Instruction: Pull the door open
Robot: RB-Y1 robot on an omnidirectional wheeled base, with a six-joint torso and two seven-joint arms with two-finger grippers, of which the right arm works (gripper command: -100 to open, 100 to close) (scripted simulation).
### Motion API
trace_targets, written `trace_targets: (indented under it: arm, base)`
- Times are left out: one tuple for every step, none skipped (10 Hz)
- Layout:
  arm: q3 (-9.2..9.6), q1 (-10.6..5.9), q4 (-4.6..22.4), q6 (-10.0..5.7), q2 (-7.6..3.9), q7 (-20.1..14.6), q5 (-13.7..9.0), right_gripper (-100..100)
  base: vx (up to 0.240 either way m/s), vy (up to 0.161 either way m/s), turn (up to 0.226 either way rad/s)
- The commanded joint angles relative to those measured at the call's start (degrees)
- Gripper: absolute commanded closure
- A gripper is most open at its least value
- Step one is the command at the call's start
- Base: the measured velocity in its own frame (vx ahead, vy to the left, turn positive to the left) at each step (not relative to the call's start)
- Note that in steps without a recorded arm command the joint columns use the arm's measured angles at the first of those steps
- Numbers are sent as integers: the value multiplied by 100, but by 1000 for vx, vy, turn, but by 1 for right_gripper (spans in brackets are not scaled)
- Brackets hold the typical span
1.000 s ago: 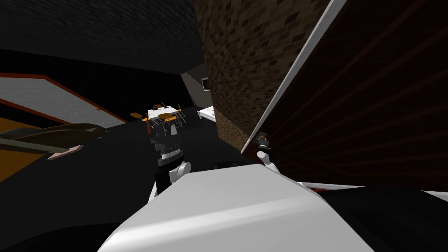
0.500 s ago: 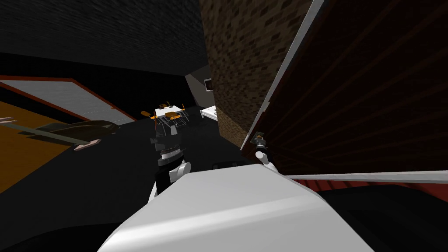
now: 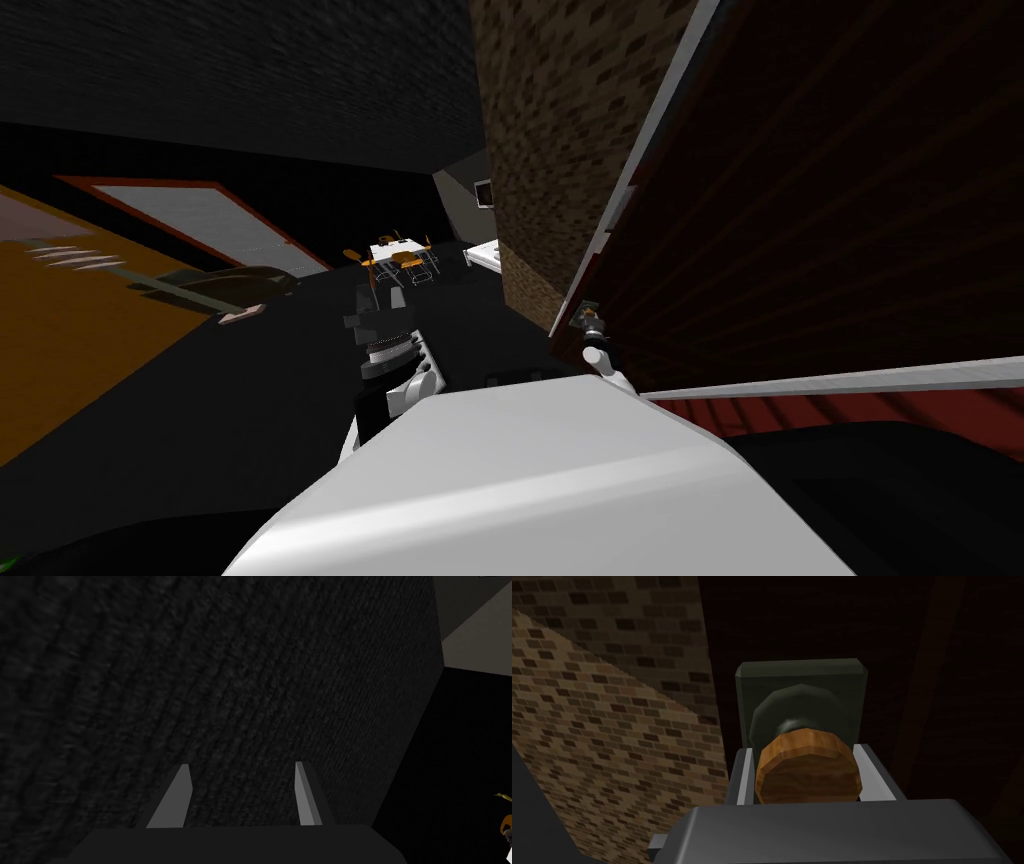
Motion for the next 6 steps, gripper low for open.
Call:
trace_targets:
  arm:
    - [149,48,-74,-7,-58,-89,41,100]
    - [204,61,-99,-10,-87,-122,57,100]
    - [277,78,-131,-14,-125,-165,78,100]
    - [332,91,-156,-17,-153,-198,94,100]
    - [305,100,-115,-2,-122,-171,81,100]
    - [404,129,-133,-8,-188,-248,105,100]
  base:
    - [-265,-21,109]
    - [-275,9,103]
    - [-255,-32,86]
    - [-215,-65,101]
    - [-89,-22,43]
    - [-152,8,134]
